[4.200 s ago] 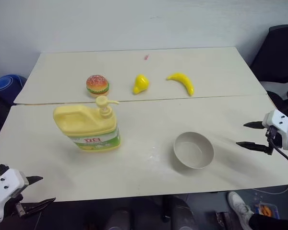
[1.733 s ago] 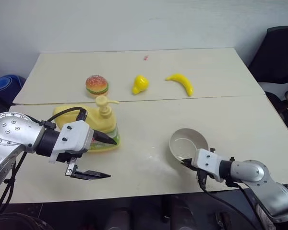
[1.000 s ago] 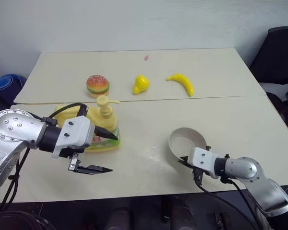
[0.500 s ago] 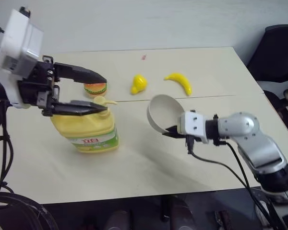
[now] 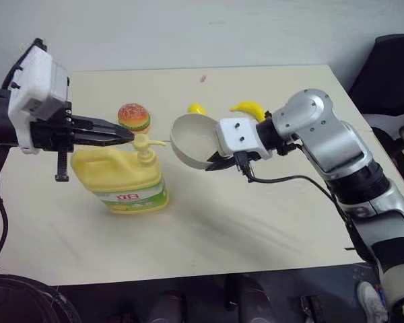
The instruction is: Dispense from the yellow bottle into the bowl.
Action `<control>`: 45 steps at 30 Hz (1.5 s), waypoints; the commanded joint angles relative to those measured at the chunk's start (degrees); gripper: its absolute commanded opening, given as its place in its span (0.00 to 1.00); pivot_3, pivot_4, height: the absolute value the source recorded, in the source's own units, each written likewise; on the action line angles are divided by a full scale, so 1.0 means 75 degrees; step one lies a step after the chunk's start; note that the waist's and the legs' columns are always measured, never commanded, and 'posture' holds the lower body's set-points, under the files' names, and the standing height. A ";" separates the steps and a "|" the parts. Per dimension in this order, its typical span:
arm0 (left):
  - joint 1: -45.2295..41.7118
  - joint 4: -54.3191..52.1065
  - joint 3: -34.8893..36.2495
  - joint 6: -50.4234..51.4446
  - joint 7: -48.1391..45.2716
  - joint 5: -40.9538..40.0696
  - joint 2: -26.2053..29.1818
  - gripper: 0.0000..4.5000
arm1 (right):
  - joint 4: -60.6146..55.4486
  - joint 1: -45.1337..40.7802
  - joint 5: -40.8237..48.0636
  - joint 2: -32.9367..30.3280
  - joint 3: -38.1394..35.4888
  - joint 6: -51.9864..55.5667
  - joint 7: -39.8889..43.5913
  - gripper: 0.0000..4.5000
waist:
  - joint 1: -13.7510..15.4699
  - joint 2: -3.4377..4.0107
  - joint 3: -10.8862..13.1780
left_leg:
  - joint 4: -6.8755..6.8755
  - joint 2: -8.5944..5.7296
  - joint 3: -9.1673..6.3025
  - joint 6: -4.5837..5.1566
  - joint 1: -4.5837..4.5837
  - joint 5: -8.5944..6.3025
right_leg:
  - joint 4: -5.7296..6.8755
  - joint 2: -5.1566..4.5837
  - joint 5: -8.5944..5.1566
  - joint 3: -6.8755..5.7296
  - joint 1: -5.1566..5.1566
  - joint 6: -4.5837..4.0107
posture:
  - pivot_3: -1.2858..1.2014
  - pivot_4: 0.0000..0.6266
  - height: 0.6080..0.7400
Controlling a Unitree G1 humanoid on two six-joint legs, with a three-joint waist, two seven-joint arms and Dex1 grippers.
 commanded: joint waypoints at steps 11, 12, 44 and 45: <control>-0.0124 0.0053 -0.0067 -0.0436 0.0021 0.0403 -0.0249 0.00 | 0.1332 -0.1556 -0.0896 0.0459 0.0434 -0.2555 0.1146 0.00 | -0.0262 0.0000 0.0000 | -0.0002 0.0002 0.0008 -0.0016 -0.0016 0.0008 | 0.0040 -0.0003 -0.0002 0.0005 -0.0050 -0.0004 | 0.52 0.24 1.00; -0.0116 0.0118 -0.0053 -0.0473 0.0045 0.0447 -0.0268 0.00 | 0.1295 -0.1628 -0.0767 0.0410 0.0506 -0.2636 0.1174 0.00 | -0.0264 0.0000 0.0000 | -0.0002 0.0002 0.0008 -0.0016 -0.0017 0.0008 | 0.0040 -0.0005 -0.0002 0.0003 -0.0051 -0.0004 | 0.52 0.24 1.00; 0.0932 0.0237 -0.0054 -0.1316 -0.0042 0.1102 -0.0226 0.00 | 0.1405 -0.2388 0.0654 0.0278 0.1594 -0.3113 0.1188 0.00 | -0.0266 0.0001 0.0000 | 0.0006 0.0000 0.0012 -0.0017 -0.0010 0.0008 | 0.0068 -0.0019 -0.0005 0.0001 -0.0057 -0.0008 | 0.52 0.24 1.00; 0.1014 0.0196 -0.0097 -0.1371 -0.0073 0.1134 -0.0224 0.00 | 0.1439 -0.2407 0.0657 0.0299 0.1599 -0.3133 0.1188 0.00 | -0.0266 0.0001 0.0000 | 0.0006 0.0000 0.0013 -0.0017 -0.0009 0.0008 | 0.0070 -0.0020 -0.0005 0.0002 -0.0057 -0.0009 | 0.52 0.24 1.00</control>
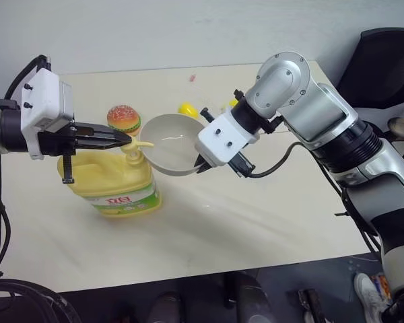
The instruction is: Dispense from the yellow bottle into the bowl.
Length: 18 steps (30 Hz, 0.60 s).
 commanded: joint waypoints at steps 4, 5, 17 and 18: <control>0.0445 -0.0168 -0.0360 -0.0111 -0.0165 0.0345 0.0100 0.00 | 0.0011 -0.0380 0.0200 0.0139 -0.0034 -0.0263 0.0393 0.00 | 0.0001 0.0001 -0.0001 | -0.0001 0.0001 0.0003 -0.0002 0.0010 -0.0001 | 0.0013 -0.0002 -0.0004 0.0001 0.0001 -0.0008 | 0.52 0.24 1.00; 0.0458 -0.0187 -0.0426 -0.0119 -0.0184 0.0373 0.0108 0.00 | 0.0026 -0.0385 0.0205 0.0151 -0.0032 -0.0271 0.0393 0.00 | 0.0001 0.0001 -0.0001 | -0.0001 0.0001 0.0003 -0.0002 0.0011 -0.0001 | 0.0013 -0.0003 -0.0005 0.0001 0.0002 -0.0008 | 0.52 0.24 1.00; 0.0886 -0.0031 -0.0917 -0.0801 -0.0379 0.0956 0.0129 0.00 | -0.0005 -0.0405 0.0373 0.0039 0.0225 -0.0421 0.0393 0.00 | 0.0005 0.0027 -0.0017 | -0.0001 0.0001 0.0012 -0.0003 0.0025 -0.0001 | 0.0022 -0.0006 -0.0008 0.0004 0.0008 -0.0014 | 0.52 0.24 1.00; 0.0898 -0.0004 -0.0939 -0.0838 -0.0388 0.0988 0.0124 0.00 | -0.0013 -0.0408 0.0382 0.0036 0.0253 -0.0430 0.0393 0.00 | 0.0006 0.0031 -0.0020 | -0.0001 0.0000 0.0013 -0.0003 0.0026 -0.0001 | 0.0024 -0.0006 -0.0008 0.0004 0.0008 -0.0014 | 0.52 0.24 1.00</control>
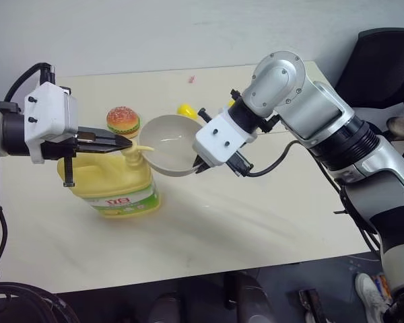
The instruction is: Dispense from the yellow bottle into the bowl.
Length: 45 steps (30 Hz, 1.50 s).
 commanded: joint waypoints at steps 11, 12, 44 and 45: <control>0.0629 0.0414 -0.1060 -0.0298 -0.0489 0.1013 0.0097 0.00 | -0.0357 -0.0290 0.0340 -0.0002 0.0152 -0.0236 0.0388 0.00 | 0.0003 0.0052 -0.0032 | -0.0001 0.0001 0.0007 -0.0002 0.0011 0.0001 | 0.0010 -0.0001 -0.0002 0.0003 0.0002 -0.0004 | 0.52 0.24 1.00; 0.0668 0.0436 -0.1094 -0.0353 -0.0518 0.1072 0.0106 0.00 | -0.0372 -0.0291 0.0353 -0.0004 0.0161 -0.0228 0.0388 0.00 | 0.0001 0.0055 -0.0034 | -0.0001 0.0001 0.0009 -0.0002 0.0013 0.0001 | 0.0011 -0.0001 -0.0002 0.0005 0.0002 -0.0004 | 0.52 0.24 1.00; -0.1575 -0.0084 0.0210 0.3329 -0.0416 -0.1585 0.0569 0.00 | -0.0373 -0.0055 0.0380 -0.0235 0.0026 -0.0297 0.0388 0.00 | 0.0002 0.0042 -0.0034 | -0.0005 0.0003 -0.0004 -0.0004 -0.0017 0.0002 | 0.0008 0.0001 -0.0007 -0.0007 -0.0022 -0.0012 | 0.52 0.24 1.00; -0.1880 -0.0026 0.0384 0.3657 -0.0424 -0.1874 0.0710 0.00 | -0.0374 -0.0024 0.0386 -0.0267 -0.0009 -0.0283 0.0388 0.00 | 0.0000 0.0010 -0.0014 | -0.0005 0.0004 -0.0007 -0.0005 -0.0020 0.0002 | 0.0006 0.0002 -0.0007 -0.0009 -0.0022 -0.0012 | 0.52 0.24 1.00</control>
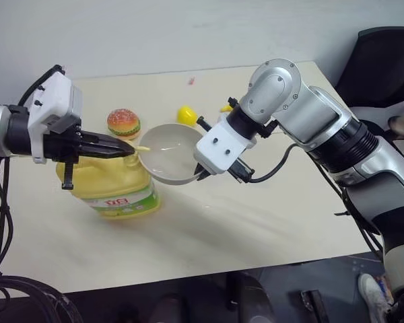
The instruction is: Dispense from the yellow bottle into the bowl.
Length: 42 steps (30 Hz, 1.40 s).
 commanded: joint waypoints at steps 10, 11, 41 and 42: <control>-0.0374 0.0025 0.1404 0.1292 -0.0234 -0.1044 0.1218 0.42 | -0.0355 0.0849 0.0124 -0.0787 -0.0854 0.0159 0.0337 0.00 | 0.0055 -0.0082 0.0054 | 0.0018 0.0000 -0.0012 -0.0003 -0.0021 0.0001 | -0.0007 -0.0005 0.0000 -0.0021 -0.0004 0.0000 | 0.52 0.24 1.00; -0.0169 -0.0102 0.1552 0.1338 -0.0256 -0.1085 0.1237 0.47 | -0.0383 0.1193 0.0024 -0.0946 -0.0991 0.0194 0.0279 0.00 | 0.0090 -0.0082 0.0054 | 0.0020 0.0000 -0.0013 -0.0003 -0.0021 0.0001 | -0.0008 -0.0006 0.0000 -0.0021 -0.0001 0.0000 | 0.52 0.24 1.00; 0.3627 -0.0773 0.4974 0.0943 -0.0483 0.0042 0.1260 1.00 | 0.1150 0.3245 0.0877 -0.2593 -0.3986 0.1088 0.0348 1.00 | 0.0189 -0.0077 0.0071 | 0.0013 0.0005 0.0006 -0.0008 -0.0010 0.0001 | -0.0014 0.0001 0.0000 -0.0009 0.0004 0.0000 | 0.52 0.24 1.00; 0.3878 -0.0743 0.5184 0.0798 -0.0669 0.0239 0.1243 1.00 | 0.1117 0.3116 0.1372 -0.3019 -0.3704 0.1422 0.0371 1.00 | 0.0208 -0.0073 0.0073 | 0.0009 0.0006 0.0003 -0.0008 -0.0011 0.0000 | -0.0016 0.0001 0.0000 -0.0012 0.0004 0.0000 | 0.52 0.24 1.00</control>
